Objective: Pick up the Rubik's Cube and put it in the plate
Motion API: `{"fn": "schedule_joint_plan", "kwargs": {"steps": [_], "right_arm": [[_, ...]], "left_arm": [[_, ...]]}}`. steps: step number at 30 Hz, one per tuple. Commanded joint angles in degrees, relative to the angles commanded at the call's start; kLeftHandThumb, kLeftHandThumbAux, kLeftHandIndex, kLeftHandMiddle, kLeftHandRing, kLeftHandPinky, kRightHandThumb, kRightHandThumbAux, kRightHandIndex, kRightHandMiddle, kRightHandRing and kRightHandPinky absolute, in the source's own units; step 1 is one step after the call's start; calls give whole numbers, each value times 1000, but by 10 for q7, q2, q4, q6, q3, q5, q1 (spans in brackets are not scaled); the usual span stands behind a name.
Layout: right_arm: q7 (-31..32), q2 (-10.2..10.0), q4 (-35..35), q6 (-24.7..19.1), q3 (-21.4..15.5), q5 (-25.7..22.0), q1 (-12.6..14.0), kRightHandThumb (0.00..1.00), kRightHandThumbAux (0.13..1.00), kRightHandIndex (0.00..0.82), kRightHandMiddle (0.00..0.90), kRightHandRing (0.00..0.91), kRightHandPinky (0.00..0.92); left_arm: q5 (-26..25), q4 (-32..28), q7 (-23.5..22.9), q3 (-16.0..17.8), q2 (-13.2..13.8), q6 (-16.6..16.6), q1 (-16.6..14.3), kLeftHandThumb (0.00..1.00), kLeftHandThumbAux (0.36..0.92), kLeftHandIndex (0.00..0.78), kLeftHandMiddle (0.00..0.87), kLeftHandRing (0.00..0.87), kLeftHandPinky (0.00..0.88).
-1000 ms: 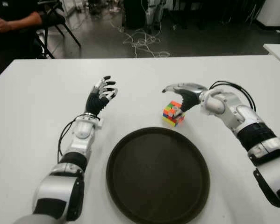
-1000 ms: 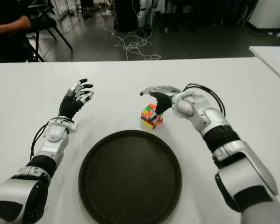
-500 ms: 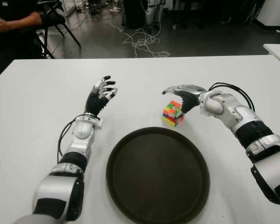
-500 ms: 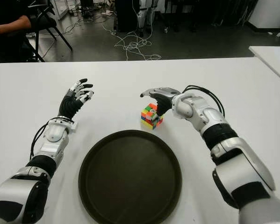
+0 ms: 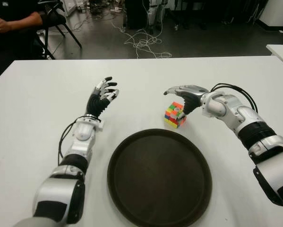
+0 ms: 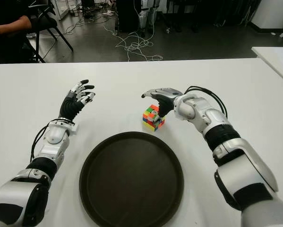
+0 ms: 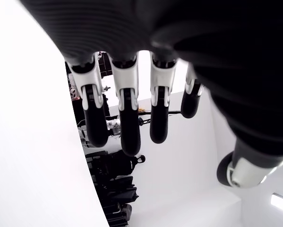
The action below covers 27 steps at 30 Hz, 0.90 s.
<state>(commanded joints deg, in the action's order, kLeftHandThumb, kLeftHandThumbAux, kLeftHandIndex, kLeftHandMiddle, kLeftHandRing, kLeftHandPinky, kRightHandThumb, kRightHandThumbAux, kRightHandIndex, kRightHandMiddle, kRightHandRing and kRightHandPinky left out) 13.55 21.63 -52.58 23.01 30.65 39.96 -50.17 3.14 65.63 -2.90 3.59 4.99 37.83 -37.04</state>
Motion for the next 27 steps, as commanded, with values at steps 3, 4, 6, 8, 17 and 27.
{"fn": "schedule_joint_plan", "kwargs": {"steps": [3, 4, 6, 8, 17, 27], "right_arm": [[-1, -2, -8, 1, 2, 1, -2, 0, 767, 71, 135, 130, 111], [-1, -3, -10, 0, 3, 1, -2, 0, 766, 71, 136, 130, 111], [-2, -5, -15, -2, 5, 2, -3, 0, 763, 70, 138, 132, 111], [-3, -7, -22, -5, 7, 3, -5, 0, 762, 68, 140, 133, 111], [-6, -20, -48, -9, 19, 10, -10, 0, 761, 64, 148, 149, 141], [-16, -35, -91, -5, 34, 13, -17, 0, 766, 71, 153, 154, 147]], "left_arm": [[2, 0, 1, -1, 1, -1, 0, 98, 572, 151, 250, 288, 309], [3, 1, 1, -2, 1, -1, -1, 98, 571, 151, 249, 288, 309], [4, 1, 2, -3, 2, -1, -1, 96, 576, 152, 248, 287, 309], [5, 1, 2, -3, 2, -1, -1, 96, 587, 155, 248, 288, 309], [5, 1, 4, -3, 1, -2, -2, 92, 603, 155, 240, 283, 311], [4, -1, 11, -2, -2, -5, -1, 91, 606, 167, 253, 289, 313]]}}
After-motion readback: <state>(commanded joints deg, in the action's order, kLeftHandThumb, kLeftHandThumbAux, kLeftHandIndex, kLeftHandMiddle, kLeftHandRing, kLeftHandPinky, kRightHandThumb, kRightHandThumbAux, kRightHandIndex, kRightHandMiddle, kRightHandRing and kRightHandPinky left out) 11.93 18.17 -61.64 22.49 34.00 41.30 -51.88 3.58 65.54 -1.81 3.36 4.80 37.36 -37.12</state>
